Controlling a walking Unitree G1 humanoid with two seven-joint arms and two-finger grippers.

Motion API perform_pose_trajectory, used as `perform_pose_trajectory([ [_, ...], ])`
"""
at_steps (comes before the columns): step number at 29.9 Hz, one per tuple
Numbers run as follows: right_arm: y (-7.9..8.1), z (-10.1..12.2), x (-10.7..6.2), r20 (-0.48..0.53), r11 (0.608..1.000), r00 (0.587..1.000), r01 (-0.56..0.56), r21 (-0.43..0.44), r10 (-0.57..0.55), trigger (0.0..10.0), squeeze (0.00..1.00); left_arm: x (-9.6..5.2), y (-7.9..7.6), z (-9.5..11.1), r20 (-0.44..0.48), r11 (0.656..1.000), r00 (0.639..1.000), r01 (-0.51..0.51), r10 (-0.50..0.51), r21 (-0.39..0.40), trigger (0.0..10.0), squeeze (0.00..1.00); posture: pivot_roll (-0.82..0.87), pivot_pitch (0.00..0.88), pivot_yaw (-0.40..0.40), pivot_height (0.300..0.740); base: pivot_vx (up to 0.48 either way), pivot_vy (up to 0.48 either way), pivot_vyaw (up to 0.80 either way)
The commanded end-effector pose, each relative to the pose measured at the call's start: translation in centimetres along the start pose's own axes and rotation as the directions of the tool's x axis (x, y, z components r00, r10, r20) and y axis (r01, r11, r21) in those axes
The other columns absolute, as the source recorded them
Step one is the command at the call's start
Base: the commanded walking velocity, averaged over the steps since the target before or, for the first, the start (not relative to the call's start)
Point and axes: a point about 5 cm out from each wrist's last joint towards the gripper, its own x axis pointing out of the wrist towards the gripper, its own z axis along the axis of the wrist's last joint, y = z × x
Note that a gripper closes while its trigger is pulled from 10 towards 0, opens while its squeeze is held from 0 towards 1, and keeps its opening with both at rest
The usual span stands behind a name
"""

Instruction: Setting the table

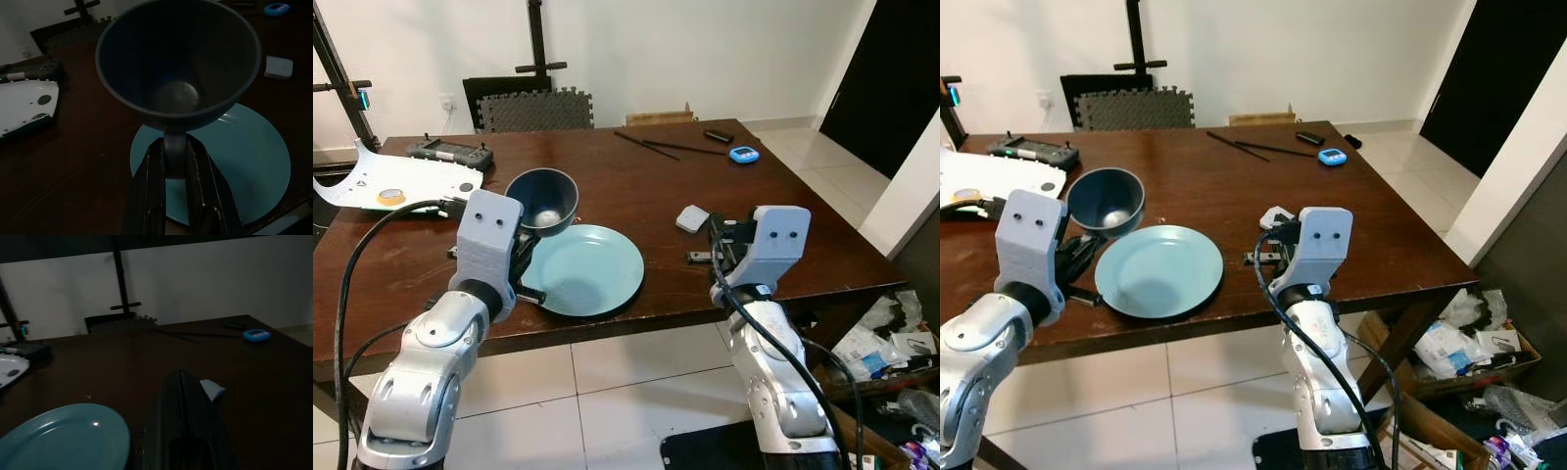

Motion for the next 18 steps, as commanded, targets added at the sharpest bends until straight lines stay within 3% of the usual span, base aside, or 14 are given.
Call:
perform_pose_trajectory([
  [1,0.18,-0.04,-0.11,-0.001,1.0,1.0,-0.006,0.004,0.006,10.0,0.0,-0.14,0.2,-0.27,-0.006,1.0,1.0,-0.012,0.012,-0.001,10.0,0.0,0.06,0.112,0.012,0.74,0.0,0.0,0.0],
  [18,0.21,-0.1,-0.09,-0.007,1.0,1.0,-0.016,-0.001,0.016,10.0,0.0,-0.12,0.38,-0.57,-0.009,0.999,0.999,-0.032,0.032,-0.009,10.0,0.0,0.05,0.117,0.002,0.74,0.0,0.0,0.0],
])
